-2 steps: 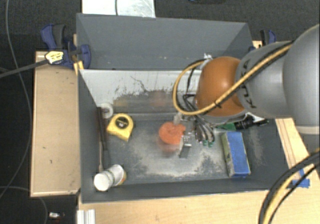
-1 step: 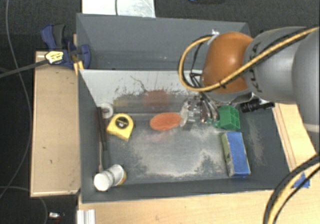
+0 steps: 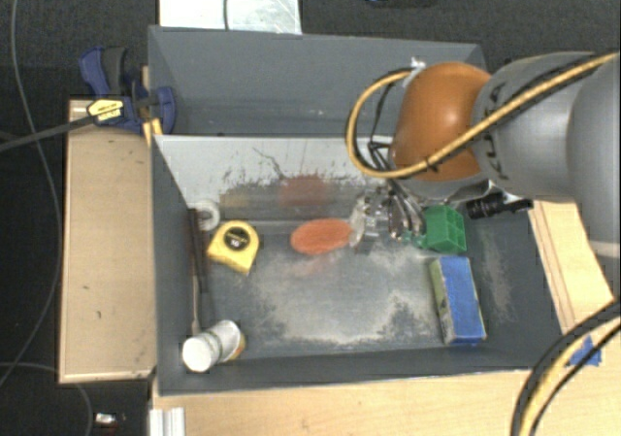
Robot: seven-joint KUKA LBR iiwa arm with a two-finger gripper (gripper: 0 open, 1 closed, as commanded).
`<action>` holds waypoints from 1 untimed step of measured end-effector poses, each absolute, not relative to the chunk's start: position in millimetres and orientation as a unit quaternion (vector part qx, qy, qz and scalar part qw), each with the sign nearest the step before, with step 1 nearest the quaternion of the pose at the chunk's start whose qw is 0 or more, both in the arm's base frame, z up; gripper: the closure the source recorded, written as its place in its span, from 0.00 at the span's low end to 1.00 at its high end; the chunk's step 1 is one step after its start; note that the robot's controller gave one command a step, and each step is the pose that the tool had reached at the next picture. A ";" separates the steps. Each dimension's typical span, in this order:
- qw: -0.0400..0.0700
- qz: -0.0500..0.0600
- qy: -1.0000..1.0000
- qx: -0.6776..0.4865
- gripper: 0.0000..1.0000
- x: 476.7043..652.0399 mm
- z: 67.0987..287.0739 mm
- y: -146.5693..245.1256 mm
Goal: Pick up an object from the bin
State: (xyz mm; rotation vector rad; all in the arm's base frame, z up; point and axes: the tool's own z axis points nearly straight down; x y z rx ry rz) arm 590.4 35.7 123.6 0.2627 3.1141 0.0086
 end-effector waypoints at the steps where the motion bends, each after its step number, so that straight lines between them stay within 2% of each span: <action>1: 0.010 0.003 0.998 0.056 1.00 590.0 90.3 71.1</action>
Offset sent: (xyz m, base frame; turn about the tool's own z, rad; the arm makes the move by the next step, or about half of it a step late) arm -0.0140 0.0458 -0.0506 -0.0585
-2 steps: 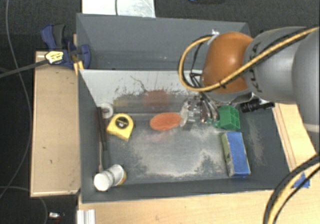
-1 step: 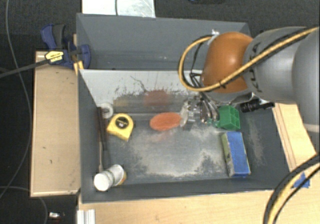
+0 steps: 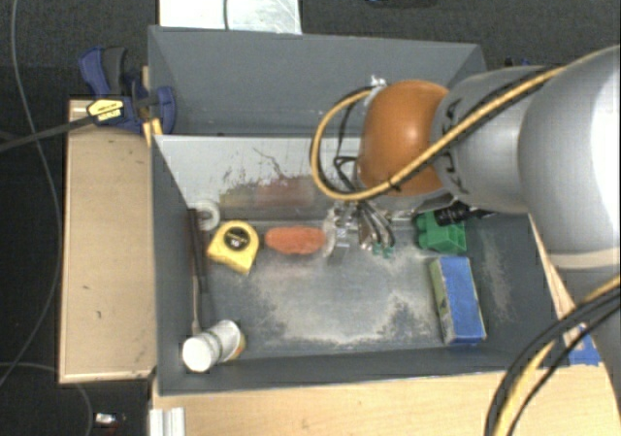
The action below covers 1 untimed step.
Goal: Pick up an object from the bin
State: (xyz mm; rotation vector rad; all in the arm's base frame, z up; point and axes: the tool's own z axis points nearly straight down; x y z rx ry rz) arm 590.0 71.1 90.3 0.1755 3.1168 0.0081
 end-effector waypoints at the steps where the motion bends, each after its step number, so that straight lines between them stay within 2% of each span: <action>1: 0.010 0.002 0.999 0.051 1.00 576.0 72.5 82.0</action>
Offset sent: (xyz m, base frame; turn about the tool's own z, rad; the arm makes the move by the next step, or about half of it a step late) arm -0.0086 0.0281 0.0368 0.0355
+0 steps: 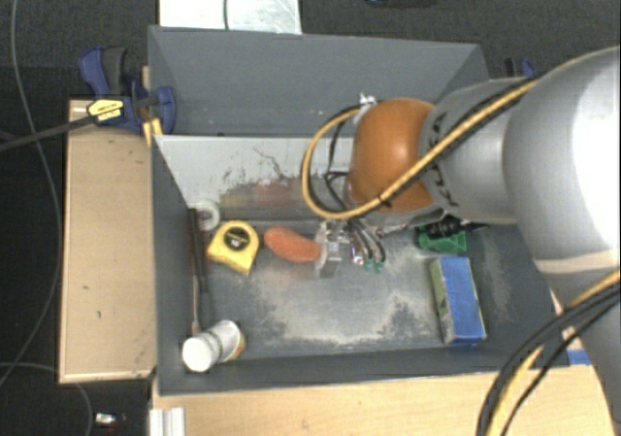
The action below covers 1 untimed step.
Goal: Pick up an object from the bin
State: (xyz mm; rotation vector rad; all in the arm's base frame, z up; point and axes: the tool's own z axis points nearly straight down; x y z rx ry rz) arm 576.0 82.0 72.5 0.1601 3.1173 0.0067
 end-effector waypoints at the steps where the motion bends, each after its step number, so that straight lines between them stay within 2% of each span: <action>1: 0.010 0.003 0.997 0.071 1.00 580.9 121.2 96.7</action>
Offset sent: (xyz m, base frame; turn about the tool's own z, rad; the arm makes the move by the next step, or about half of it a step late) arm 0.0100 0.0431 0.1766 0.0716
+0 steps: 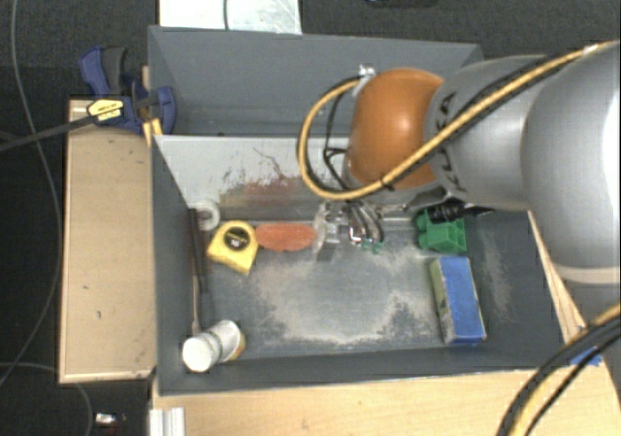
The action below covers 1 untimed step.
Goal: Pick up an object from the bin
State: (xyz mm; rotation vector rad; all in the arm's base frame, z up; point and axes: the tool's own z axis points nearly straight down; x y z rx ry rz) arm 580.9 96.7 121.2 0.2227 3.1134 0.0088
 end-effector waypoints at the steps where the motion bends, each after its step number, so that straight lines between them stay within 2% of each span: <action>1: 0.009 0.002 0.997 0.079 1.00 583.8 196.6 112.5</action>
Offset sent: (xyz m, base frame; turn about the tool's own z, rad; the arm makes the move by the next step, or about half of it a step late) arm -0.0090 0.0275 0.2258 -0.0404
